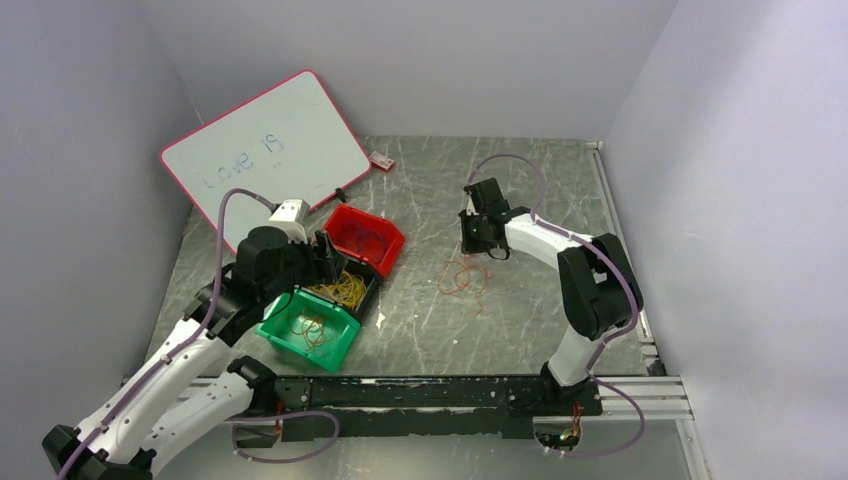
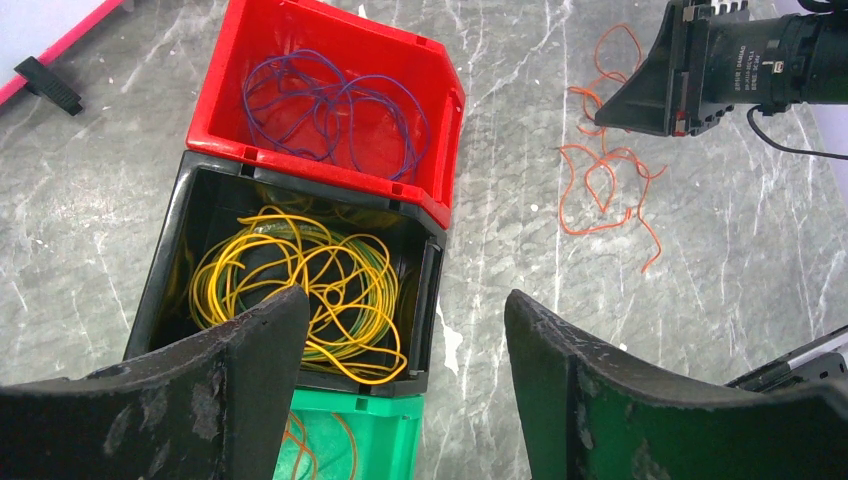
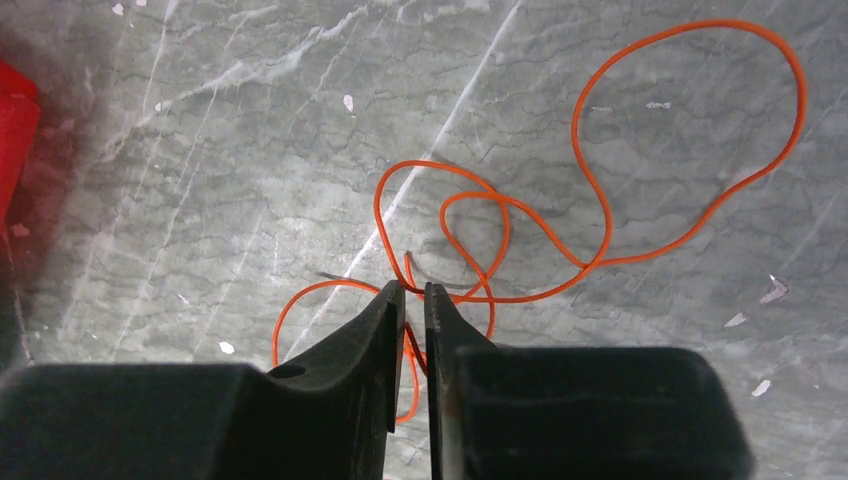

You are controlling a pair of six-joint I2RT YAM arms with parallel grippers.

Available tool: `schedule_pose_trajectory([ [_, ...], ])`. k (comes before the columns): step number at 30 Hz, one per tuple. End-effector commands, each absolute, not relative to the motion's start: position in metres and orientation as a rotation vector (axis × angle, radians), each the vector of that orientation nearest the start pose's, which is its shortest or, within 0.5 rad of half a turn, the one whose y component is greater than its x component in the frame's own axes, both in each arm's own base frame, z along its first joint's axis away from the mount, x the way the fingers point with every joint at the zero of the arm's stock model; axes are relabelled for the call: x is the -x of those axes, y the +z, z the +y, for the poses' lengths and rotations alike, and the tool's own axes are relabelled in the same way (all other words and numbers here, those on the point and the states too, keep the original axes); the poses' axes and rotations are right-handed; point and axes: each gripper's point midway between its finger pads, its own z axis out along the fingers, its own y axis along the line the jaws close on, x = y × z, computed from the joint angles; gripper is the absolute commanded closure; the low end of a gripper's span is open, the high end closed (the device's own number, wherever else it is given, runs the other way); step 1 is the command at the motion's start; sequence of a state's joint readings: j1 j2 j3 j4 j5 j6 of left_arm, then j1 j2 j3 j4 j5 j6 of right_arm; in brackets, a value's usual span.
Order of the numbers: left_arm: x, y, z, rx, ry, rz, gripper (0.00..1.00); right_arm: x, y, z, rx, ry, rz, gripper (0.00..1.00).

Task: Untangle the cables

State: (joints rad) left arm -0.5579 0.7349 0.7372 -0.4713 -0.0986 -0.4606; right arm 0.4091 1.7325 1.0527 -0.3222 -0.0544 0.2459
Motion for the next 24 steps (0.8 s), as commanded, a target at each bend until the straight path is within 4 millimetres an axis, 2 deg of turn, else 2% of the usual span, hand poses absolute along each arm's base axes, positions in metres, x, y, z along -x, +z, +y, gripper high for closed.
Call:
schedule_pose_trajectory([
  [1,-0.234,0.208,-0.152,-0.042,-0.571,2.061,0.24,-0.348,0.035,0.168,0.224,0.287,2.592,0.88],
  [5,-0.234,0.208,-0.151,-0.038,-0.566,2.060,0.24,-0.348,0.040,0.167,0.218,0.292,2.574,1.00],
  [9,-0.234,0.208,-0.151,-0.038,-0.567,2.059,0.24,-0.349,0.068,0.170,0.211,0.328,2.510,1.00],
  [15,-0.236,0.217,-0.161,-0.085,-0.619,2.021,0.24,-0.338,0.138,0.183,0.249,0.484,2.371,1.00],
  [24,-0.249,0.280,-0.201,-0.259,-0.800,1.792,0.16,-0.308,0.246,0.204,0.168,0.807,2.085,1.00],
])
